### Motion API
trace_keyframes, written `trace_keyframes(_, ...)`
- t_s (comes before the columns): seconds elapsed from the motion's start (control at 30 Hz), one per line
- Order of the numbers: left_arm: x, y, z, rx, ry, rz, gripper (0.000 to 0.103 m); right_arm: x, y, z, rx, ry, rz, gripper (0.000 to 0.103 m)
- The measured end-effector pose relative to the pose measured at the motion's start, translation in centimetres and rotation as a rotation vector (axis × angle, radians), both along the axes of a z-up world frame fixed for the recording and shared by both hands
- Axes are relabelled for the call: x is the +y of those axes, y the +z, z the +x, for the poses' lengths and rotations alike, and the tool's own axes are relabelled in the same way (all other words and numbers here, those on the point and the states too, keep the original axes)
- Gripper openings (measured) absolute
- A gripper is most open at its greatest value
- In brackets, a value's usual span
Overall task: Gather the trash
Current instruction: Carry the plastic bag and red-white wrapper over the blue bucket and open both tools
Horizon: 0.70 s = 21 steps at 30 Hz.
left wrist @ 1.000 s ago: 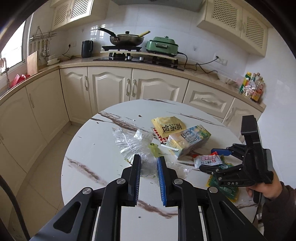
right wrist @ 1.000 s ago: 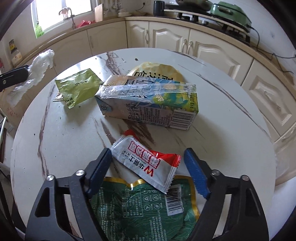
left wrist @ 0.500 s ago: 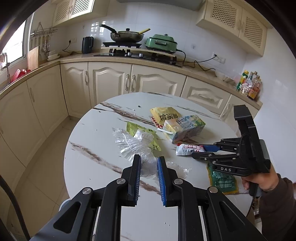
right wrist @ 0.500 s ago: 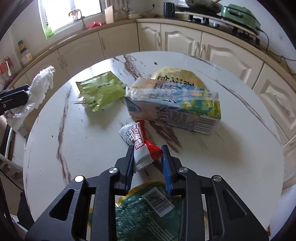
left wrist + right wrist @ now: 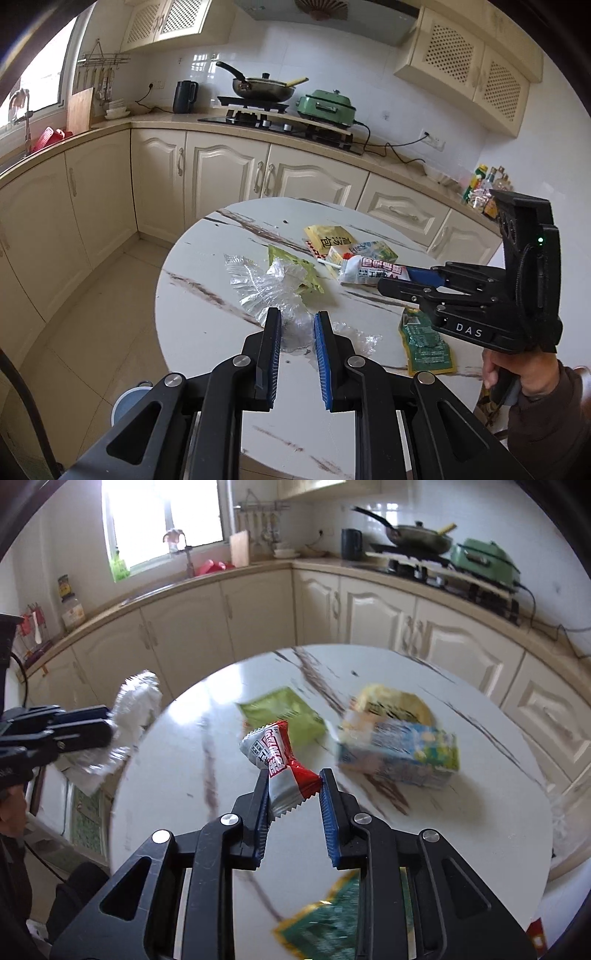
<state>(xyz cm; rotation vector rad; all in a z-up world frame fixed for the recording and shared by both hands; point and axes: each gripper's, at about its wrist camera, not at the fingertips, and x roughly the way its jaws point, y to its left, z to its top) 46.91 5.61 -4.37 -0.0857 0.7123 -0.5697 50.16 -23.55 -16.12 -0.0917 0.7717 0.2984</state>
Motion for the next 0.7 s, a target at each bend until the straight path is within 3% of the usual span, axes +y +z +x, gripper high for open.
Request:
trace_keyframes(0.17, 5.1, -0.1, -2.5, -0.004, 0.066, -0.022, 0.014, 6.5, 1.1, -0.1, -0.032, 0.063, 0.034, 0.025)
trace_keyframes(0.37, 13.1, -1.4, -5.0, 0.017, 0.182, -0.028, 0.014, 15.9, -0.2, 1.1, -0.011, 0.188, 0.079, 0.025)
trace_keyframes(0.57, 20.7, -4.6, -6.2, 0.086, 0.294, -0.024, 0.014, 25.6, -3.6, 3.1, 0.046, 0.280, 0.081, 0.025)
trace_keyframes(0.7, 24.0, -8.3, -5.0, 0.175, 0.340, -0.031, 0.014, 30.8, -8.3, 5.1, 0.110, 0.282, 0.034, 0.025)
